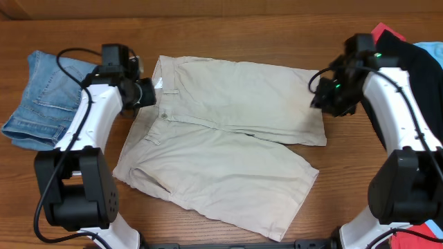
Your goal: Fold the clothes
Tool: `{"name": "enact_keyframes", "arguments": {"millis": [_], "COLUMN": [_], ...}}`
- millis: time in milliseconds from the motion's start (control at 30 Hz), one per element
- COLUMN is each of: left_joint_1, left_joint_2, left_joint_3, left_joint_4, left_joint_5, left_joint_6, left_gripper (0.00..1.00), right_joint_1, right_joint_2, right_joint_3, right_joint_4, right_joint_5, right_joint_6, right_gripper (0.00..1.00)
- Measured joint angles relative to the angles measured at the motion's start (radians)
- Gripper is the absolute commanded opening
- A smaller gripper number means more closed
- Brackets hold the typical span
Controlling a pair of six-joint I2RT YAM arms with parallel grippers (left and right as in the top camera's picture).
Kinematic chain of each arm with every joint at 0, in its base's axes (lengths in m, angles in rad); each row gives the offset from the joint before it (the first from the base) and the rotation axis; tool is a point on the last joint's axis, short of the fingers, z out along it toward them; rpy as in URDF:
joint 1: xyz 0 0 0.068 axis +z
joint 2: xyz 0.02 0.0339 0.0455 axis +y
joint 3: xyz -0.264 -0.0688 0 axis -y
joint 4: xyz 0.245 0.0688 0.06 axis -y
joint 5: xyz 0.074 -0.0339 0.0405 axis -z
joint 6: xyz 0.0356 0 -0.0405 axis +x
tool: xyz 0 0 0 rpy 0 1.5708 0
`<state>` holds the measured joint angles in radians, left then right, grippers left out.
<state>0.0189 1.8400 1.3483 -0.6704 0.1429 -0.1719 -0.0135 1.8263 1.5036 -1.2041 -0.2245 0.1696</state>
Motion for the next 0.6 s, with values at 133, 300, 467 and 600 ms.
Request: {"name": "enact_keyframes", "arguments": {"millis": [133,300,467,600], "left_joint_1": [-0.056,-0.106,-0.118,-0.115], "left_joint_2": [0.011,0.099,0.217,0.233], "left_joint_3": [0.0,0.001,0.002,0.019], "left_joint_4": [0.066,0.133,0.177,0.189], "left_joint_5": [0.015,0.057,0.085,0.076], "left_joint_6": [0.053,0.099,0.135,0.141], "left_gripper": [0.44,0.5,0.5,0.47], "right_joint_1": [0.047,0.066,0.066,0.066], "right_joint_2": [0.0,0.0,0.0,0.0], "right_joint_3": [-0.097,-0.162,-0.164,-0.165], "right_joint_4": [0.061,0.09,0.095,0.097], "right_joint_5": [-0.008,-0.007,-0.008,-0.007], "right_joint_6": [0.014,0.033,0.04,0.04], "right_gripper": [0.33,0.33,0.33,0.33]}}
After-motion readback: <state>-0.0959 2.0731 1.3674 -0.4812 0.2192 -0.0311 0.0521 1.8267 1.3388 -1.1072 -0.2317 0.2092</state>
